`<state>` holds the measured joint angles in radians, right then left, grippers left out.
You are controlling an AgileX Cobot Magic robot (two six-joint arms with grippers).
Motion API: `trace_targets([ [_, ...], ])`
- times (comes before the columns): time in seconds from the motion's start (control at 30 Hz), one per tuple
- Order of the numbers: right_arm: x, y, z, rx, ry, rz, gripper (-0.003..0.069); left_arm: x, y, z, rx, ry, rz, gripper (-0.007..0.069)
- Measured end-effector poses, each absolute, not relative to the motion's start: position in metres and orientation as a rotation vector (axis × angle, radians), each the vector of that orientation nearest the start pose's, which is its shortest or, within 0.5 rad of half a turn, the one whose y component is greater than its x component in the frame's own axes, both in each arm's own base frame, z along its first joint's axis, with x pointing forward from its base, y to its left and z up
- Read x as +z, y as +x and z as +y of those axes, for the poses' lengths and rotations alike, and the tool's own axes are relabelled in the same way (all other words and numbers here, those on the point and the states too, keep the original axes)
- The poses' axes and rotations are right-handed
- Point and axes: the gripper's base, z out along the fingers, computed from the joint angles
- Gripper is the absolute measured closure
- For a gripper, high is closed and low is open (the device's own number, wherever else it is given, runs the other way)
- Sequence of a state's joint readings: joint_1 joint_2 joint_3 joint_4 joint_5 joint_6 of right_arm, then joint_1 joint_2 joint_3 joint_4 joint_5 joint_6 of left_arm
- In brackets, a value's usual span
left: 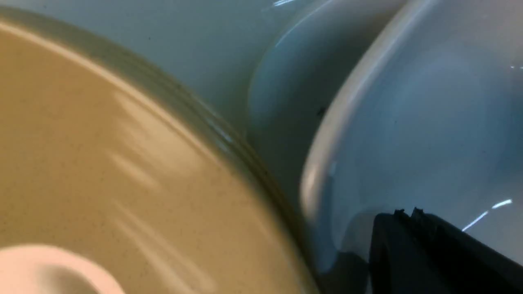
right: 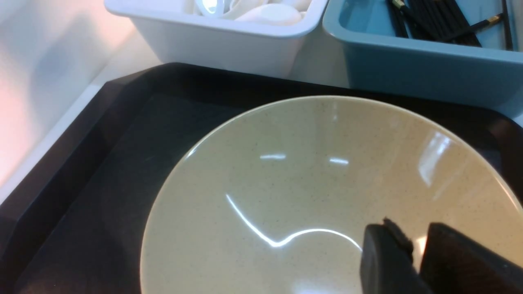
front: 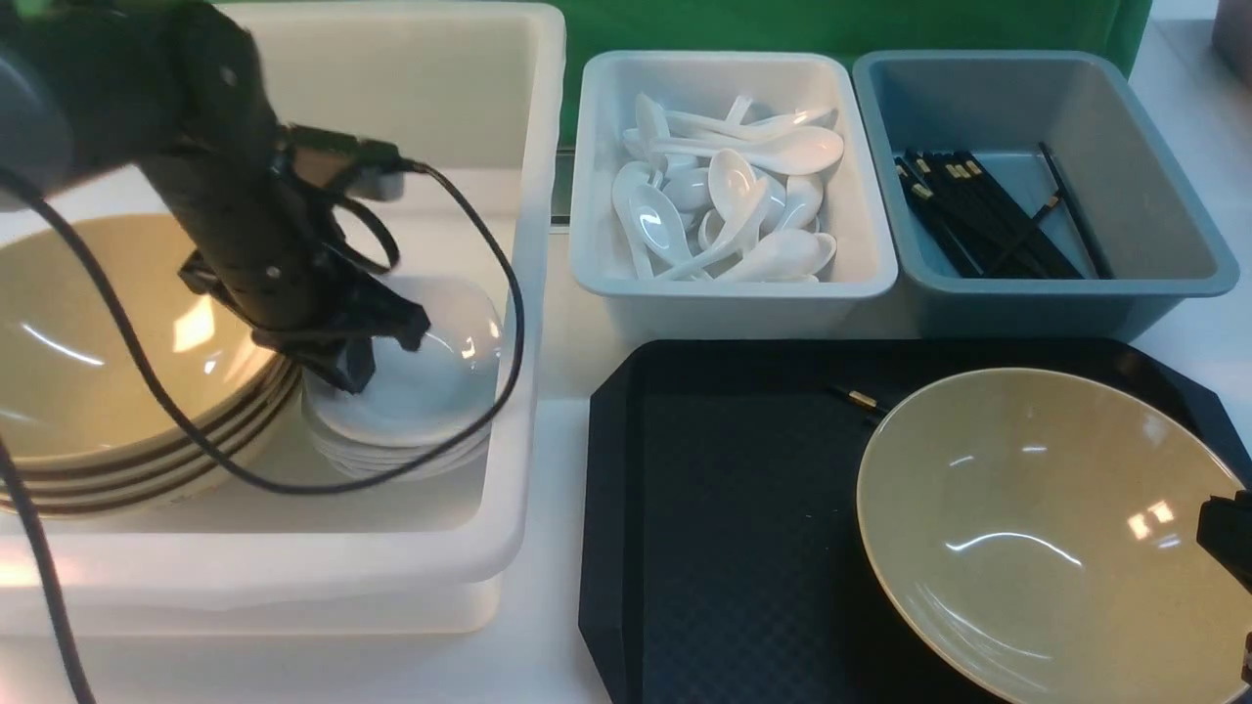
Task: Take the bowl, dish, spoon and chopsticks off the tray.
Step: Use the right arm to grab the yellow noodle bowl
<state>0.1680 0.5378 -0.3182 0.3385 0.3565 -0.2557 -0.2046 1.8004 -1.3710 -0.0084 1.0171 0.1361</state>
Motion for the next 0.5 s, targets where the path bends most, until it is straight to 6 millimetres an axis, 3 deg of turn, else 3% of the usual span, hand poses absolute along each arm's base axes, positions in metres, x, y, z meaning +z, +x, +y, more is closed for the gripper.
trace_targets([
  [0.23, 0.248, 0.106, 0.029, 0.263, -0.180, 2.040, 0.0487, 0.236, 0.356, -0.088, 0.082, 0.562, 2.853, 0.0633],
  [0.33, 0.248, 0.106, 0.029, 0.263, -0.180, 2.040, 0.0487, 0.253, 0.353, -0.088, 0.072, 0.548, 2.778, 0.0633],
  [0.5, 0.248, 0.106, 0.029, 0.263, -0.180, 2.040, 0.0487, 0.306, 0.347, -0.084, 0.061, 0.450, 2.494, 0.0633],
])
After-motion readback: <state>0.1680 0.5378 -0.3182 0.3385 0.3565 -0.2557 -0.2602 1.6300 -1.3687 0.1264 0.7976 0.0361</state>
